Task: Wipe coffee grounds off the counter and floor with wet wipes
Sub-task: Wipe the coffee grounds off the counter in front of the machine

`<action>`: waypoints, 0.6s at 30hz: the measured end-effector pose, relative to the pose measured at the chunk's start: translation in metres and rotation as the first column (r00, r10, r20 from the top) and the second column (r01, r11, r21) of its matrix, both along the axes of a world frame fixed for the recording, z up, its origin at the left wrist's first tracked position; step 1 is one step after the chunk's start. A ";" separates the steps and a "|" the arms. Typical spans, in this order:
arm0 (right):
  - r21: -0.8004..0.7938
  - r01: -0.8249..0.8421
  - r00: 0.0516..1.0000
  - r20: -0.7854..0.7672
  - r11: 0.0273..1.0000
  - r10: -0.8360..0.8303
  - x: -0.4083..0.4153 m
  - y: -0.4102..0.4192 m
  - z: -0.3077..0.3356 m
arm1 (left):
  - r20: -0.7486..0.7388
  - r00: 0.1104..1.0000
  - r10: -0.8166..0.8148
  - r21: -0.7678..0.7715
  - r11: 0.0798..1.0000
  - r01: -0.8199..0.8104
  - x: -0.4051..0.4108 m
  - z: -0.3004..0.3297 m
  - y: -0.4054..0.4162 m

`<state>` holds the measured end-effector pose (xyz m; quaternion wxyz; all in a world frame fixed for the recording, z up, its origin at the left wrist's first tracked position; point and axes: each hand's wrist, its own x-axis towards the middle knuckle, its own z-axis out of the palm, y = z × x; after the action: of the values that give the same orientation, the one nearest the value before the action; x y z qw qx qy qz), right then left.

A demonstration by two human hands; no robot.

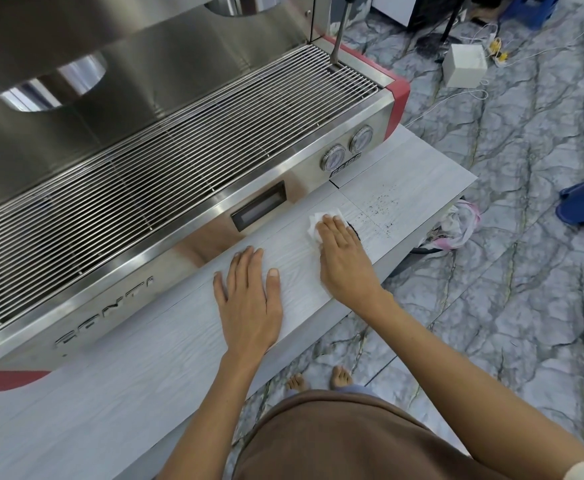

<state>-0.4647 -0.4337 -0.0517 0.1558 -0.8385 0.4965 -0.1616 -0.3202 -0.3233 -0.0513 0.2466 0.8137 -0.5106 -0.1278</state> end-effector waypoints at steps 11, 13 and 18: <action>-0.013 -0.104 0.986 0.132 0.995 0.105 -0.004 0.033 0.007 | 0.008 1.000 0.011 -0.014 1.000 -0.011 0.000 -0.001 -0.001; -0.014 -0.163 0.983 0.084 0.987 0.164 0.002 0.041 0.003 | 0.015 1.000 0.017 -0.015 1.000 -0.017 -0.001 -0.001 -0.001; -0.049 -0.175 0.985 0.003 0.983 0.175 0.012 0.037 -0.005 | 0.020 1.000 0.017 -0.008 1.000 -0.017 -0.001 -0.003 -0.003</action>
<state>-0.4529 -0.3972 -0.0570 0.1510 -0.8817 0.4164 -0.1625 -0.3210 -0.3259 -0.0546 0.2455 0.8184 -0.5065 -0.1155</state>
